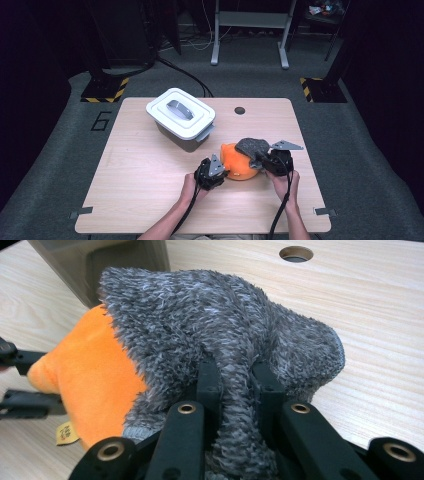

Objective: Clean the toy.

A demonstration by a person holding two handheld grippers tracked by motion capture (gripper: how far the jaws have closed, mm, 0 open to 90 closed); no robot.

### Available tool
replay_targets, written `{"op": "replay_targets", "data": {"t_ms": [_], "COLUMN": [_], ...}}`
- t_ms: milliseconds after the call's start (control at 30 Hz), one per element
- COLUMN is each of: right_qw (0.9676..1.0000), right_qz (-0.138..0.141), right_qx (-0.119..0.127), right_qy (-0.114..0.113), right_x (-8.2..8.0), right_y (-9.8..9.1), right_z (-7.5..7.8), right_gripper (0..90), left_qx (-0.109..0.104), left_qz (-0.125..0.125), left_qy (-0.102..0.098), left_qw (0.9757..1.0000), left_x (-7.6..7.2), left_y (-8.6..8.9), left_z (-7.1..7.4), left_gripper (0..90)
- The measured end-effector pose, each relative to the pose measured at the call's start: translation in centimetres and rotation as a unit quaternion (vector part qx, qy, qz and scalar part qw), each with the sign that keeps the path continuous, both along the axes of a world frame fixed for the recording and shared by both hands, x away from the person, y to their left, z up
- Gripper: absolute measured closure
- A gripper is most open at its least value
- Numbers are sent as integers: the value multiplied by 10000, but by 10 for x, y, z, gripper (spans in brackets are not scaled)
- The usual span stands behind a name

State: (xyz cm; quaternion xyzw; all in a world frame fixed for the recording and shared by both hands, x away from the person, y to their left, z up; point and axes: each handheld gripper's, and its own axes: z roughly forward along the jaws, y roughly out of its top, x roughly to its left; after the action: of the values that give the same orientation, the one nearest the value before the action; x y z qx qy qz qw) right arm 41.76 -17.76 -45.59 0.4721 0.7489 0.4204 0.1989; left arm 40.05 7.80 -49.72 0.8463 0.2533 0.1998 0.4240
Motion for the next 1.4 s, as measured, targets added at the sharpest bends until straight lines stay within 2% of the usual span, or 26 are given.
{"op": "replay_targets", "data": {"t_ms": [100,200,267,367,433,500,567,633,867,967,1133,1233,1400], "right_qw": [10000,9997,9992,9980,9976,9968,9966,9966,9971,9980,9991,9995,9987], "right_qz": [-13,12,115,410,533,671,638,592,369,216,-118,-213,-363], "right_qx": [-45,104,155,103,34,-211,-399,-443,-535,-473,-376,-252,-240], "right_qy": [-46,-225,-337,-478,-439,-386,-344,-352,-395,-349,-172,8,255], "right_x": [-1,-11,-19,-30,-32,-29,-24,-24,-20,-18,-11,-5,4], "right_y": [-2,-1,3,18,32,45,52,52,40,30,8,-3,-14], "right_z": [4,17,28,37,36,31,19,17,11,9,1,-8,-20], "right_gripper": [786,786,786,786,786,786,787,788,789,789,789,789,789], "left_qx": [-153,-343,-490,-588,-620,-613,-544,-550,-570,-569,-647,-619,-636], "left_qz": [118,194,228,166,107,110,132,119,173,166,227,200,210], "left_qy": [180,404,550,577,636,657,639,692,719,715,794,789,822], "left_qw": [9997,9984,9970,9965,9960,9959,9964,9960,9956,9957,9945,9948,9944], "left_x": [2,4,5,2,3,3,3,5,5,4,5,6,7], "left_y": [0,2,3,4,3,1,-1,0,3,5,8,9,10], "left_z": [2,7,12,17,19,20,19,17,12,11,8,8,7], "left_gripper": [785,802,804,806,807,809,814,816,825,828,832,833,832]}}
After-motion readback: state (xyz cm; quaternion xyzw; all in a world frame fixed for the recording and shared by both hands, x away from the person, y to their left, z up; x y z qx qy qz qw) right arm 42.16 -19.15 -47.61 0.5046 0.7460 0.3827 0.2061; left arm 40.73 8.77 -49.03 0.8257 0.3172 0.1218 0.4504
